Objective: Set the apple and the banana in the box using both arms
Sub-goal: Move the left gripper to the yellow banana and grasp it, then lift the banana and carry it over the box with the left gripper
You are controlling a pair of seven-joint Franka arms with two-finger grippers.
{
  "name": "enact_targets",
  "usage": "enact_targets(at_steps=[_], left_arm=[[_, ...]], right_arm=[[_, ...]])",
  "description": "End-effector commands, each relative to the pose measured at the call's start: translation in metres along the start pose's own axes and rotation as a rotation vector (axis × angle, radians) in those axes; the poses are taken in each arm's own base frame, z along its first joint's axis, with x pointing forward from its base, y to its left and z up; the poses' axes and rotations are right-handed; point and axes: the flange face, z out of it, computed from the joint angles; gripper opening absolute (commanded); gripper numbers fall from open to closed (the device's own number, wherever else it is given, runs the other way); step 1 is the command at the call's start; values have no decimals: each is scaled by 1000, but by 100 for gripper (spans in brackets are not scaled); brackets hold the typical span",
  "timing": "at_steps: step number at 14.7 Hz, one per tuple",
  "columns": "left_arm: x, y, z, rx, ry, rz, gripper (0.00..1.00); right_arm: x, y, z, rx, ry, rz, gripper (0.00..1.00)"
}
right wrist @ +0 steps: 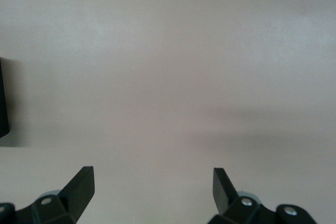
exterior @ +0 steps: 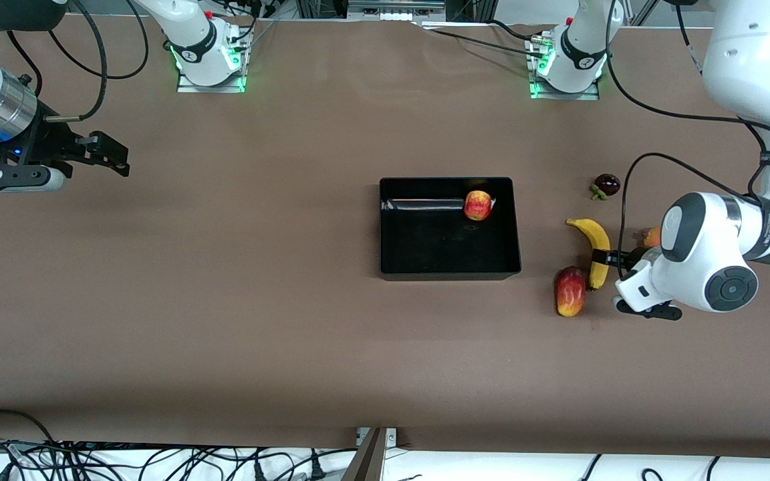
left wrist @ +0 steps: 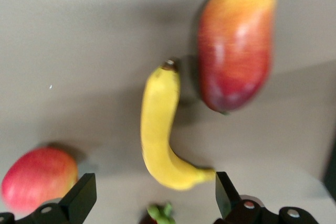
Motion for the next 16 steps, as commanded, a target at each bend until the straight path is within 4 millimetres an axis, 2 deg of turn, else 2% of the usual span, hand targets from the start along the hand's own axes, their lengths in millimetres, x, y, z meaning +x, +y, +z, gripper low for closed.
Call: enact_targets(at_steps=[1,4,5,6,7,8,10,11,12,13,14,16], left_arm=[[-14,1,36,49,52,68,100],[-23,11,78,50,87,93,98],[-24,13,86,48,100,98,70],[-24,12,88,53,99,105,38],[-25,12,86,88,97,151,12],[-26,10,77,110,106,164,0],[-27,9,68,117,101,164,0],[-27,10,54,123,107,160,0],[-26,14,33,132,107,158,0],[-26,20,3,140,95,154,0],[-25,36,-28,145,69,167,0],[-26,66,-77,146,40,169,0]], right_arm=[[-2,3,-11,-14,6,-2,100],[-2,4,-12,-14,7,-1,100],[-2,3,-16,-12,16,-1,100],[-2,4,-19,-14,23,1,100],[-2,4,-19,-16,21,2,100],[-1,5,-18,-14,20,14,100],[-1,4,-19,-11,21,39,100],[-3,1,-22,-18,27,54,100],[-4,-1,-24,-17,32,67,100],[-3,0,-29,-16,44,70,100],[0,0,-23,-17,32,65,100],[3,3,-20,-7,26,76,100]])
